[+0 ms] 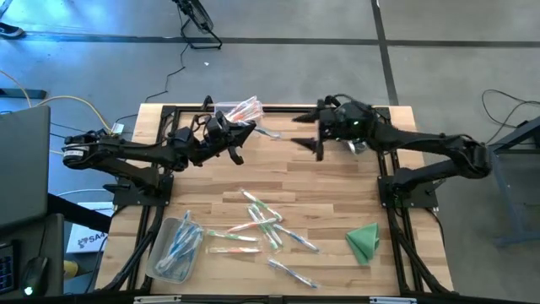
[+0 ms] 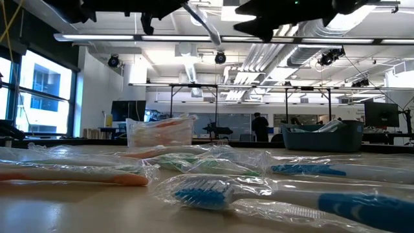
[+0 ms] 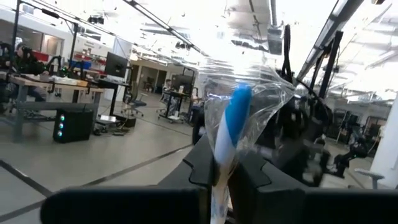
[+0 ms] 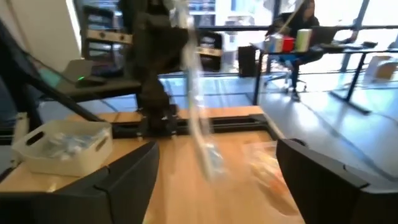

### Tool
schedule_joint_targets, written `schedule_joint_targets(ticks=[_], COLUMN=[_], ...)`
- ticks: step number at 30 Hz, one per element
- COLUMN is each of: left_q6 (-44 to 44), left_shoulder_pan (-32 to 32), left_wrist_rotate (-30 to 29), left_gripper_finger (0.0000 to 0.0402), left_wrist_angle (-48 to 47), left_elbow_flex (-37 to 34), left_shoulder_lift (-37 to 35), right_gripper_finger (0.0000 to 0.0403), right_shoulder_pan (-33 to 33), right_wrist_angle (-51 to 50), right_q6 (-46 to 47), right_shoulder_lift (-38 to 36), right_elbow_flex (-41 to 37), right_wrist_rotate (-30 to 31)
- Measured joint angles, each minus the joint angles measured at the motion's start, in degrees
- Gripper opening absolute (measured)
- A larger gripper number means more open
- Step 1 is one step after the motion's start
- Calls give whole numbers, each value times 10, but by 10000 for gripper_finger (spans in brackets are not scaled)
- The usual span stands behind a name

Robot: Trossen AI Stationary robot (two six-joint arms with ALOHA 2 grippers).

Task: Pick & Place Toothbrushes
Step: Put the top blue toothbrush into the gray bin

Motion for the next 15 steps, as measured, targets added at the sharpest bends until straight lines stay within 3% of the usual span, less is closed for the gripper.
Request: schedule_joint_targets(ticks=[7, 15], left_q6=[-25, -273], left_shoulder_pan=[0, 0], left_wrist_rotate=[-7, 20], left_gripper_finger=[18, 18], left_wrist_angle=[-118, -366], left_elbow_flex=[0, -1], left_shoulder_lift=[-86, -215], right_gripper_finger=[313, 295], right_shoulder_pan=[-80, -143], right_wrist_angle=[-96, -135], right_q6=[-7, -2], right_shoulder_lift=[-61, -30], right_elbow_flex=[0, 0], right_wrist_rotate=[1, 1])
